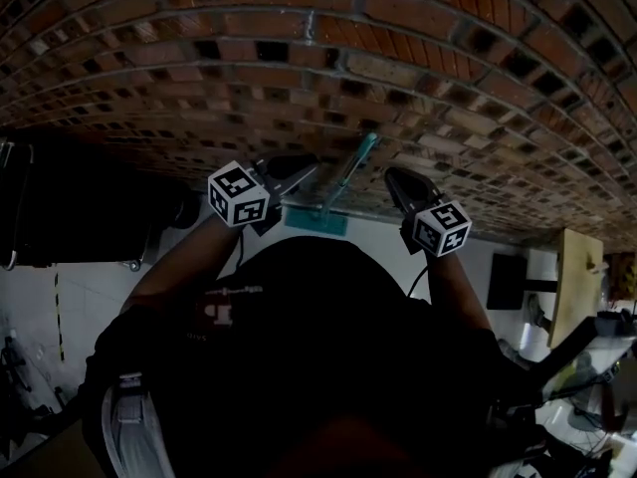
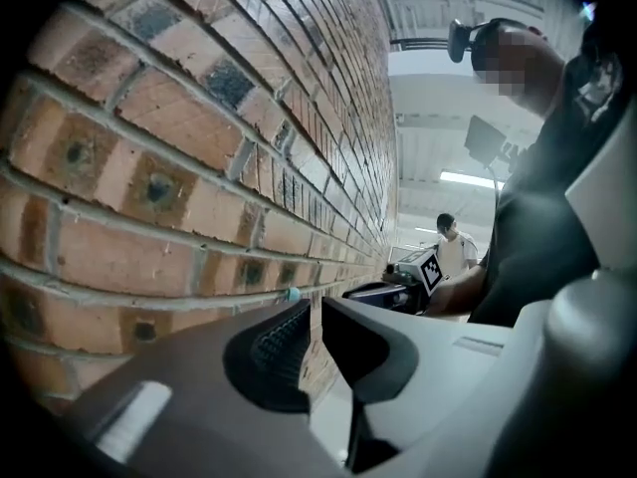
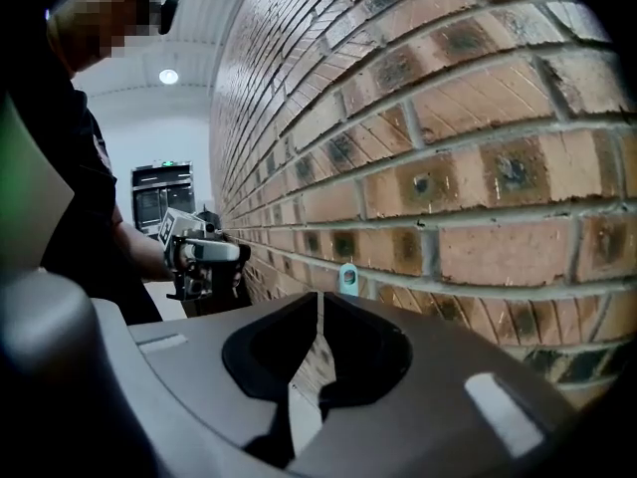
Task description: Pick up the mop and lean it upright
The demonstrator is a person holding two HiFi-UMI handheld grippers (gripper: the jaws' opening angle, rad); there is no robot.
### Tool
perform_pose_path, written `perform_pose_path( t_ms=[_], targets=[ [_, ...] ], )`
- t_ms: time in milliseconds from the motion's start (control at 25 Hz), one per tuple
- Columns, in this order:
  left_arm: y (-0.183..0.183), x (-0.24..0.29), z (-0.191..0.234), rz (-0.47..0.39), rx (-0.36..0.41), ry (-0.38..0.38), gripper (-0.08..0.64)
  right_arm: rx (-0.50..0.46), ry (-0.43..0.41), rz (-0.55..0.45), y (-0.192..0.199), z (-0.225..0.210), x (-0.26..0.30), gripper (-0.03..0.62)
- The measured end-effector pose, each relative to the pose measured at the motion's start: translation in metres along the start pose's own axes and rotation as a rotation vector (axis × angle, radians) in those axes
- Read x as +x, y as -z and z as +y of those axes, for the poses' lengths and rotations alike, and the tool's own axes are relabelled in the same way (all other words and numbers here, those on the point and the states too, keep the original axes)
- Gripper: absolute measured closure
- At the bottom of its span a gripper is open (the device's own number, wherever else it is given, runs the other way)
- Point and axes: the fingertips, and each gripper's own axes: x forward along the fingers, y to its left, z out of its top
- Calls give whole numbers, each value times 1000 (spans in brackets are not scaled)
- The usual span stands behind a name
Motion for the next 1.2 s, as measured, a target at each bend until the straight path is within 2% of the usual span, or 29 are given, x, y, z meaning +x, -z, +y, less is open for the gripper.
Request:
perform_pose_path(
  t_ms=[240, 720, 1200],
  targets=[
    [12, 39, 0, 79, 37, 32, 510, 12, 5, 11, 14, -13, 14, 534],
    [44, 101, 19, 195, 65, -27, 418, -13, 1, 87, 67, -30, 56, 489],
    [69, 137, 33, 217, 121, -158, 405, -27, 34, 177, 130, -43, 96, 469]
  ],
)
